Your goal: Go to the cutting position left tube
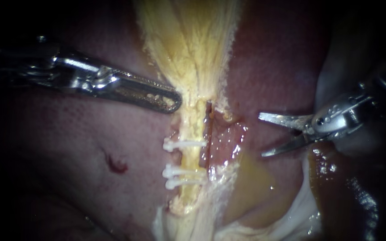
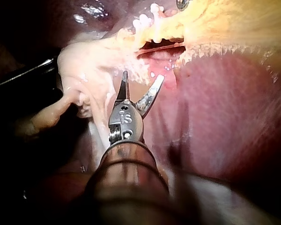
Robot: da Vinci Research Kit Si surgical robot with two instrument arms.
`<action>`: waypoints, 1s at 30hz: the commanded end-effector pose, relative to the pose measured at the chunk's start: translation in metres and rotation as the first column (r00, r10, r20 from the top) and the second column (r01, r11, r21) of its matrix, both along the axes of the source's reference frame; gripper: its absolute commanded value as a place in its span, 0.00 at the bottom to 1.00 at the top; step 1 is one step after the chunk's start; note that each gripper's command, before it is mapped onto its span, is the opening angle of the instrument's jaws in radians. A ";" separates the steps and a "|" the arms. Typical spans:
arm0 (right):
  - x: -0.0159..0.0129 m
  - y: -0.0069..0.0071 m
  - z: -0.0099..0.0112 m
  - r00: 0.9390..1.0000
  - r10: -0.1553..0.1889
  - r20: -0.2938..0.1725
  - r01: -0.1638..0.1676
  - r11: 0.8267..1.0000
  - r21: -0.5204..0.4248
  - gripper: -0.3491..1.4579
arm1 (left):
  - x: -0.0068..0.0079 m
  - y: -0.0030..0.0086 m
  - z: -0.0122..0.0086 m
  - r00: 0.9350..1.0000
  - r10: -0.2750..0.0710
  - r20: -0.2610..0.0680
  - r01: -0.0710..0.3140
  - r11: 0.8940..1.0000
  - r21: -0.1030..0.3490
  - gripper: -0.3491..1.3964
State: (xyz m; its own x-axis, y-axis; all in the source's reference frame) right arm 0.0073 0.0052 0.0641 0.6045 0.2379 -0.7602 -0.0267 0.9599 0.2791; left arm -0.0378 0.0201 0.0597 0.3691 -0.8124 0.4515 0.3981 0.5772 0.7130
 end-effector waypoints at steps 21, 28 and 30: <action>0.0002 -0.0001 -0.0003 1.000 -0.009 -0.015 0.009 1.000 0.010 1.00 | 0.0068 0.0020 -0.0063 0.999 -0.039 0.013 0.039 0.999 -0.005 0.00; 0.0015 -0.0005 -0.0010 0.998 -0.019 -0.053 0.020 0.999 0.026 1.00 | 0.0065 0.0016 -0.0060 0.999 -0.041 0.011 0.041 0.999 -0.008 0.00; 0.0023 -0.0008 -0.0012 0.997 -0.030 -0.069 0.032 0.999 0.029 1.00 | 0.0064 0.0015 -0.0059 0.999 -0.042 0.010 0.042 0.999 -0.009 0.00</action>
